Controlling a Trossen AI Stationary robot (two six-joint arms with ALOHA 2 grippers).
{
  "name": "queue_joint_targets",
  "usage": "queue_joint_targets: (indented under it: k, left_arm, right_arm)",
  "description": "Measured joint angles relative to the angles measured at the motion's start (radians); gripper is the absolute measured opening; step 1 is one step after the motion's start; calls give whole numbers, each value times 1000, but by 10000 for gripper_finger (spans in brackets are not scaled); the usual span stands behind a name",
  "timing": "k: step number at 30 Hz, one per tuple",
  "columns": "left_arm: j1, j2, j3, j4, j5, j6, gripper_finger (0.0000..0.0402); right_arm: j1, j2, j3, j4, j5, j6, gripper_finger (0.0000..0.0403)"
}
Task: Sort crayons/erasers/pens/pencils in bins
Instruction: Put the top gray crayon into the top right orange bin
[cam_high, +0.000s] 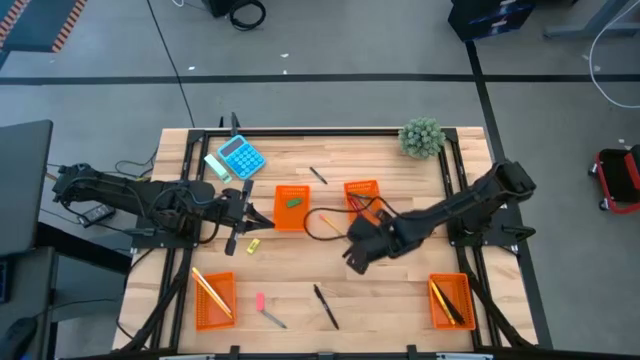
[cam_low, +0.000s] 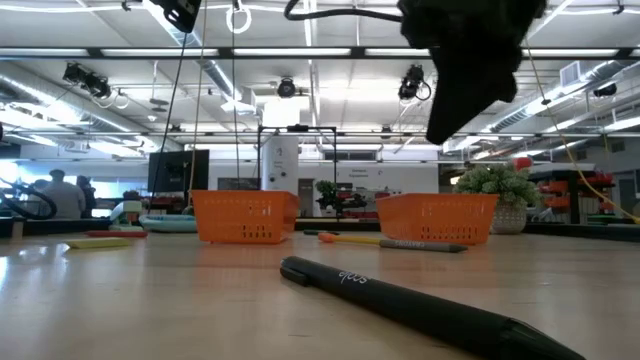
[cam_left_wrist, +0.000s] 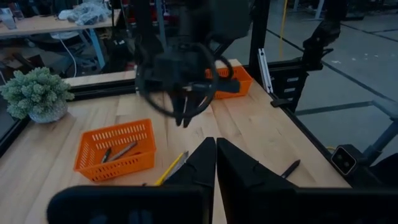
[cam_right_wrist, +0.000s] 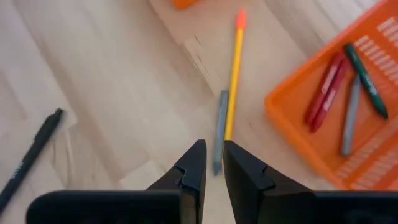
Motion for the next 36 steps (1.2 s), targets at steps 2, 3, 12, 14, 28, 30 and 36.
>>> queue_joint_targets:
  k: [2,3,12,14,28,30,36]
  left_arm:
    - [0,0,0,-12,0,0,22]
    - [0,0,0,-16,0,3,21]
    - [0,0,0,-23,0,14,27]
    - [0,0,0,-31,0,4,29]
    - [0,0,0,-53,1,-1,30]
    - [0,0,0,-54,1,-1,33]
    - [0,0,0,-57,1,-2,35]
  right_arm:
    - [41,11,-19,10,36,40,62]
    - [60,20,-27,12,44,53,62]
    - [103,148,-42,29,82,104,63]
    - [103,181,-42,26,103,100,68]
    - [36,233,-42,47,119,85,139]
    - [35,240,-43,65,121,84,138]
    - [35,271,-44,145,144,43,134]
